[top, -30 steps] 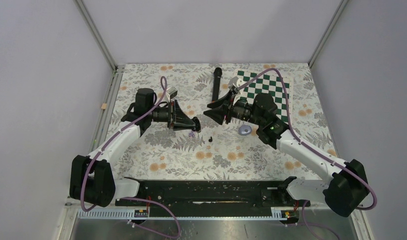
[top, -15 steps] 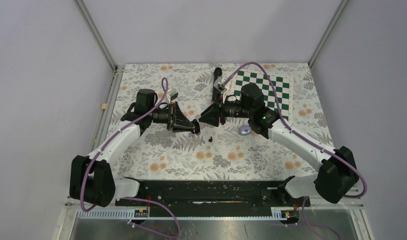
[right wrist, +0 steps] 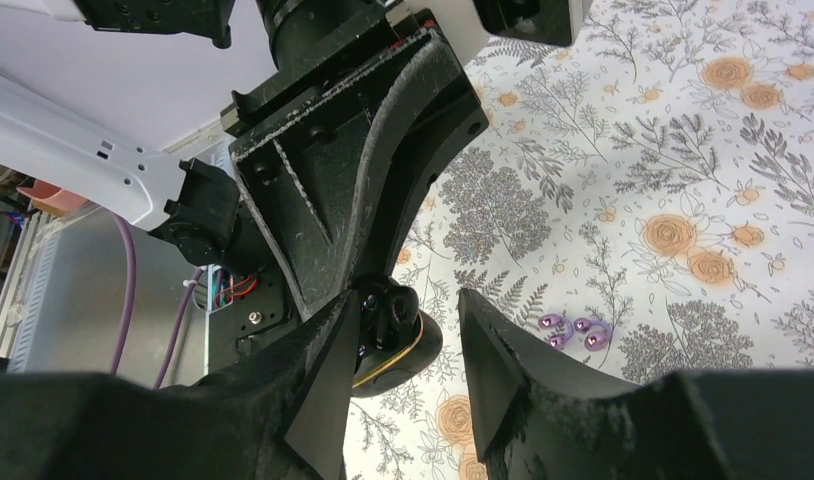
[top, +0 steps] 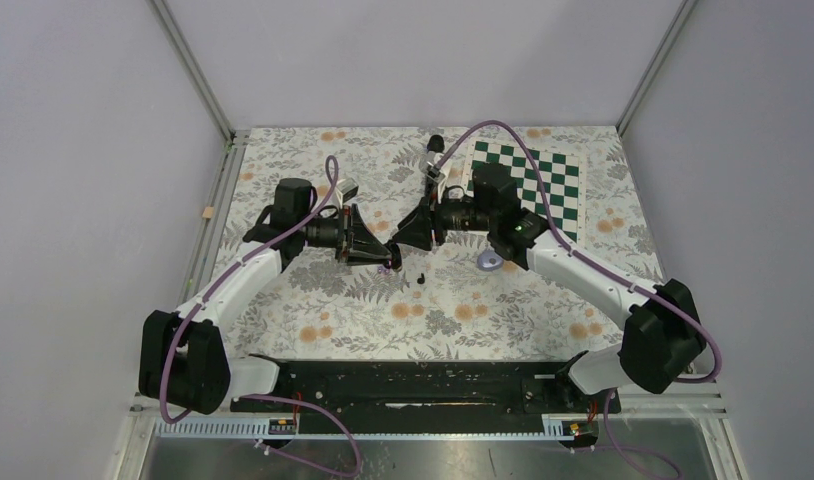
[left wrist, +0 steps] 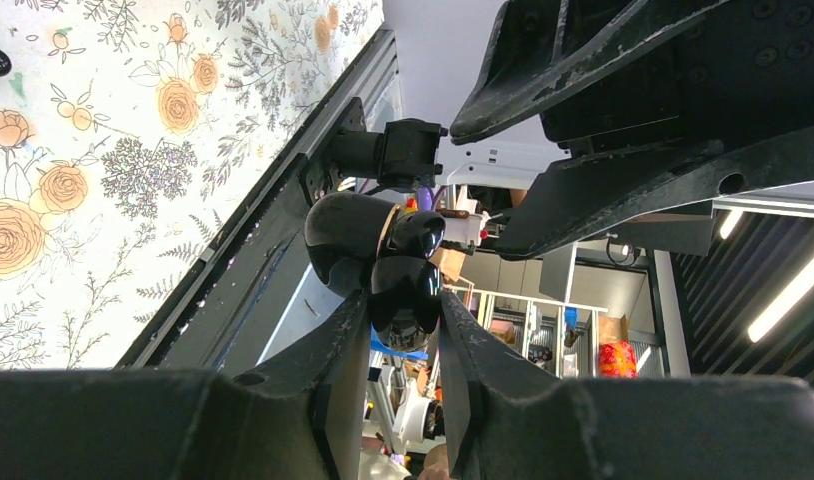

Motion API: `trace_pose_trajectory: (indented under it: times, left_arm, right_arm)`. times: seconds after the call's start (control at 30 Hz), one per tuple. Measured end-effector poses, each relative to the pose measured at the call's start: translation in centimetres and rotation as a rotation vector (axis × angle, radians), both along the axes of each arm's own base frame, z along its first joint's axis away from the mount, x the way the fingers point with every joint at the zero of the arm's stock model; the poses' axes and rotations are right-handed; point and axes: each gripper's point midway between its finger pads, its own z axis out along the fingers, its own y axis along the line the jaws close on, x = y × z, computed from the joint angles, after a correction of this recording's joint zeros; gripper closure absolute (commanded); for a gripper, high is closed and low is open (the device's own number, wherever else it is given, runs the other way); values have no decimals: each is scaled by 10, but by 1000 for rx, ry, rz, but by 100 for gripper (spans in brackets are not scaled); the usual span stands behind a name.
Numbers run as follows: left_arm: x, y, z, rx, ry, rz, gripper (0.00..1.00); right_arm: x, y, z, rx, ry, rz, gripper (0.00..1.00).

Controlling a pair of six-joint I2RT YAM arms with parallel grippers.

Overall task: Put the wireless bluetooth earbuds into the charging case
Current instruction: Pick up the right earbud from the right side groove of the charging case.

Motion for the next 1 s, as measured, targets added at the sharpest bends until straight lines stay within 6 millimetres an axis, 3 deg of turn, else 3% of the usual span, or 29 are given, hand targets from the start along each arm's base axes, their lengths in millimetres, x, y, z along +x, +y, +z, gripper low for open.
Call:
trace_pose_trajectory:
  times: [0.57,1.0]
  left_arm:
    - [-2,-4,4,-2,-9,-16,100]
    - [-3,-4,4,-2,-6,-18,100]
  right_arm:
    - [-3,8,-13,-16,24,70,58]
    - [-5,7,-16,-24,-5,98,74]
